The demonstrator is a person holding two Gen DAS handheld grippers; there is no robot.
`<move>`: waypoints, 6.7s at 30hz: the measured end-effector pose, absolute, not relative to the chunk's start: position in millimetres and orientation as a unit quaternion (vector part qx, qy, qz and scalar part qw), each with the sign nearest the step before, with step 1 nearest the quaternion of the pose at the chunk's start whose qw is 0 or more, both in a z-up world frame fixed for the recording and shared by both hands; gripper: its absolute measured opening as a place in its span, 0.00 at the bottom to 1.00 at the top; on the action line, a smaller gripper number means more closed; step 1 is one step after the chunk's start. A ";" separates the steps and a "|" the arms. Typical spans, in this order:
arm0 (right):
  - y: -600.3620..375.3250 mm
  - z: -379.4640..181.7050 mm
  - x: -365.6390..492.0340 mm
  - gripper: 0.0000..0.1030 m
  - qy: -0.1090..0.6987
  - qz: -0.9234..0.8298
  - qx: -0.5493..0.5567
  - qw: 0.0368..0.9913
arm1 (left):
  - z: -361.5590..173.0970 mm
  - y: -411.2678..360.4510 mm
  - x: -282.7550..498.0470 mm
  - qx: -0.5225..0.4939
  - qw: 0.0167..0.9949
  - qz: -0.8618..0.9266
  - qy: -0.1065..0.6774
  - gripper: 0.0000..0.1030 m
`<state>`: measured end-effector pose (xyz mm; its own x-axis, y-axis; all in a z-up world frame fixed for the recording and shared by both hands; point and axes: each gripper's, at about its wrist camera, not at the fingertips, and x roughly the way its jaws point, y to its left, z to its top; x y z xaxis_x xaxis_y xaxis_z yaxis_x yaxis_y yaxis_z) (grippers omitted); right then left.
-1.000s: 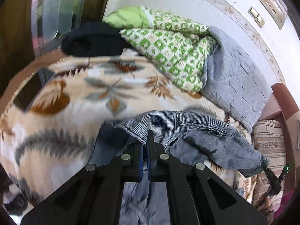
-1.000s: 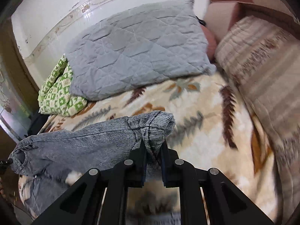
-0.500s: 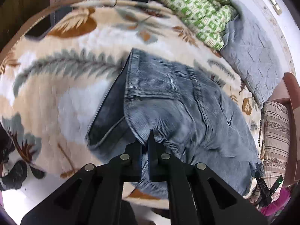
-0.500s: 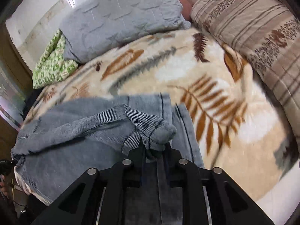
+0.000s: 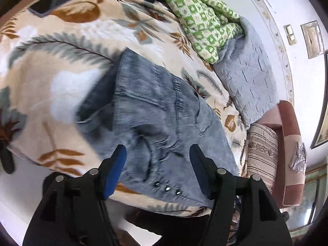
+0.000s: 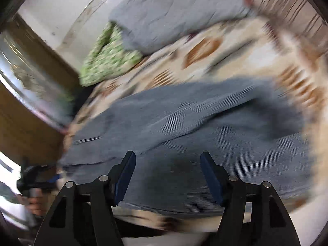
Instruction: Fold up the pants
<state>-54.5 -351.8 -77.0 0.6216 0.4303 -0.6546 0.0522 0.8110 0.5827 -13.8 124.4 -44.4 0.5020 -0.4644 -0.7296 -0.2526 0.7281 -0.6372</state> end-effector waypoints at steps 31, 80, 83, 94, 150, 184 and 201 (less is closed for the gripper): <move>-290.4 -123.6 21.4 0.03 0.415 0.161 0.418 0.792 | -68.1 102.9 40.4 -0.358 0.763 -0.078 0.533 0.14; -544.7 -134.3 -178.6 0.10 0.285 -0.038 0.522 0.803 | -102.2 112.3 -17.4 -0.352 0.737 -0.029 0.576 0.14; -537.1 -142.1 -172.1 0.45 0.273 -0.003 0.553 0.787 | -97.2 112.9 -16.3 -0.353 0.740 -0.032 0.572 0.14; -525.7 -151.4 -95.6 0.08 0.303 0.006 0.544 0.782 | -84.4 110.8 -12.0 -0.342 0.754 -0.030 0.560 0.13; -232.0 -93.5 128.2 0.22 0.479 0.153 0.116 0.856 | -55.6 184.3 38.7 -0.304 0.776 -0.117 0.540 0.55; -523.9 -125.7 -57.9 0.59 0.395 -0.137 0.354 0.837 | -91.6 138.1 -25.4 -0.354 0.731 -0.124 0.570 0.62; -519.7 -137.9 -3.6 0.29 0.430 -0.141 0.283 0.846 | -100.2 139.3 -17.2 -0.273 0.774 -0.072 0.567 0.15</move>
<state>-3.6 -519.7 -137.9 0.5910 0.0036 -0.8066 0.4822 0.8001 0.3569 -17.2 139.3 -100.2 0.3468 -0.4206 -0.8384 -0.1988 0.8406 -0.5039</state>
